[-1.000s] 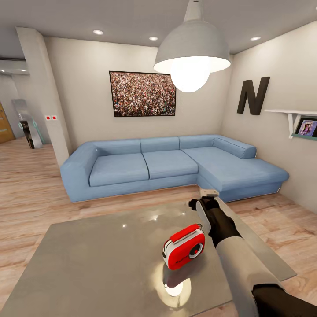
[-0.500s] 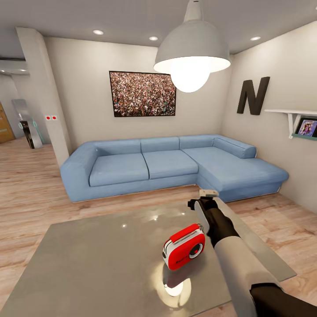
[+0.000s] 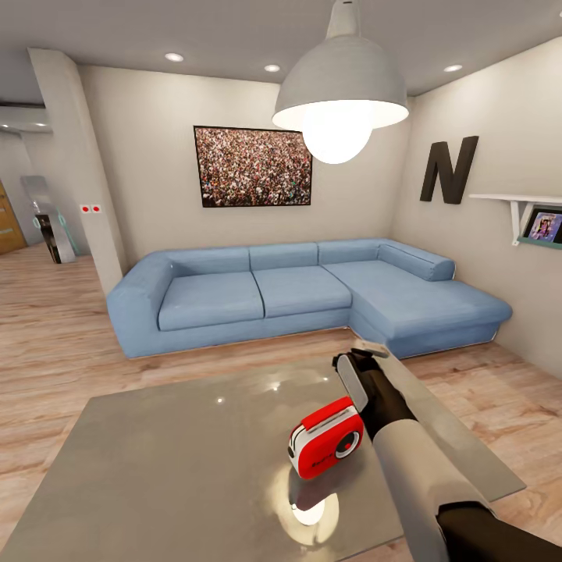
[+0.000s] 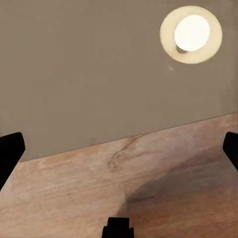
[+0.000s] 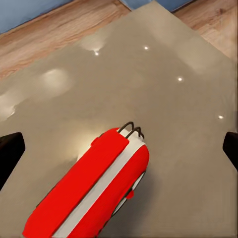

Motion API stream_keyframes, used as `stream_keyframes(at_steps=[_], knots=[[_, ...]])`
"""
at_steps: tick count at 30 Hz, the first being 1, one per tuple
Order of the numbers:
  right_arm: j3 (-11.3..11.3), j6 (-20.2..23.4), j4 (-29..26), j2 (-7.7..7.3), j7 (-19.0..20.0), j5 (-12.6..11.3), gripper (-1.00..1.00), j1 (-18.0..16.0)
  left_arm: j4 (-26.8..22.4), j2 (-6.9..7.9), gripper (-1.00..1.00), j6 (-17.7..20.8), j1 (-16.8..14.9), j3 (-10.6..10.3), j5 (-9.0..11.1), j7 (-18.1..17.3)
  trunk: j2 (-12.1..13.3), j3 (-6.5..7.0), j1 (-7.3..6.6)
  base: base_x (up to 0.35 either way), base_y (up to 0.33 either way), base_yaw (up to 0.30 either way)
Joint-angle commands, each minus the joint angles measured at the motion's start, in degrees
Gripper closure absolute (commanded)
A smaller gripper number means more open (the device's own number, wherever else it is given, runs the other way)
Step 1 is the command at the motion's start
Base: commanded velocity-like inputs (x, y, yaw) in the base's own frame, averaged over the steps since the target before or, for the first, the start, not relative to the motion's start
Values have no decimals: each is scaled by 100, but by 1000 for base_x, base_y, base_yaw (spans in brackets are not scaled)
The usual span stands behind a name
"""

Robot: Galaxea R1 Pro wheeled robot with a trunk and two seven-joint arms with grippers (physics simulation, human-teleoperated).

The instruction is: Turn on the radio receiver that's on the table in the living room.

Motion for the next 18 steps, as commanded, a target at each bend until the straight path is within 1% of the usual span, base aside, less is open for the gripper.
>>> stream_keyframes(at_steps=[1,8,18], knots=[[3,-9,44,0,-48,-18,-100,0,2,0,-100,-3,0,2,2,0,0,0,0,0,0,0],[8,-18,237,0,-81,-55,-100,3,3,4,-100,-62,0,16,7,0,0,0,0,0,0,0],[9,-19,457,0,-63,-52,-100,-2,7,8,-100,-130,0,178,22,-4,0,0,0,0,0,0]])
